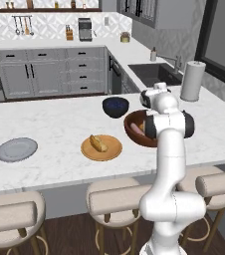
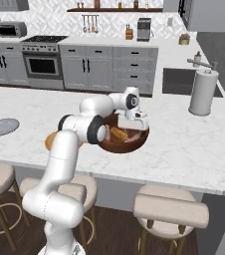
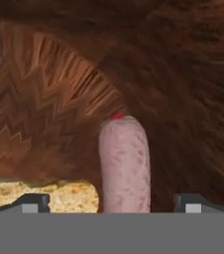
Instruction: Place one bun and one sausage from the bowl on each plate.
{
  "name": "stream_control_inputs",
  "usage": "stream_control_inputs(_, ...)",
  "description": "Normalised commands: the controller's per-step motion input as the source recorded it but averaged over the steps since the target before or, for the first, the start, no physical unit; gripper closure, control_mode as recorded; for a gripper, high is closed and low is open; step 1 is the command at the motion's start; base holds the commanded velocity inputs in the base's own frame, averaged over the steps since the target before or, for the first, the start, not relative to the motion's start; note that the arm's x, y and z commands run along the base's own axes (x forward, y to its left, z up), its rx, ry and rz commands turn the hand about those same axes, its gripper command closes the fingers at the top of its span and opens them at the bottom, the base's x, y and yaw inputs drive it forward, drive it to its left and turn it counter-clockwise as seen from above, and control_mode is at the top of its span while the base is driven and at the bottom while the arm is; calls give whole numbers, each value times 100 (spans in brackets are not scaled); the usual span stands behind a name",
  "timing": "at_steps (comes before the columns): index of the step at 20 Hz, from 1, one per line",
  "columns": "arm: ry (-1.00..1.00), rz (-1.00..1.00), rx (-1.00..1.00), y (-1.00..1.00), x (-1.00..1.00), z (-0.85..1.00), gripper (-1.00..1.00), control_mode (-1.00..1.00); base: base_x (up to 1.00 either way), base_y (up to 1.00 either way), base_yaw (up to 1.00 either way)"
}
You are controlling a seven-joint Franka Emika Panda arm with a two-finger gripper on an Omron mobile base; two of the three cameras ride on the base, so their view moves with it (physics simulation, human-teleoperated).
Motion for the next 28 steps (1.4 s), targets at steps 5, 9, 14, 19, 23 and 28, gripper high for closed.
stream_control_inputs(5,2,-40,0,-23,0,-39,-100,-100,0,0,0)
stream_control_inputs(9,3,-18,-12,-1,0,-4,-100,-100,0,0,0)
stream_control_inputs(14,1,-2,-3,27,0,-4,100,-100,0,0,0)
stream_control_inputs(19,4,-7,0,15,-3,-13,100,-100,0,0,0)
stream_control_inputs(23,2,-9,0,6,-10,-3,100,-100,0,0,0)
stream_control_inputs(28,-3,-9,-1,-24,-10,78,100,-100,0,0,0)
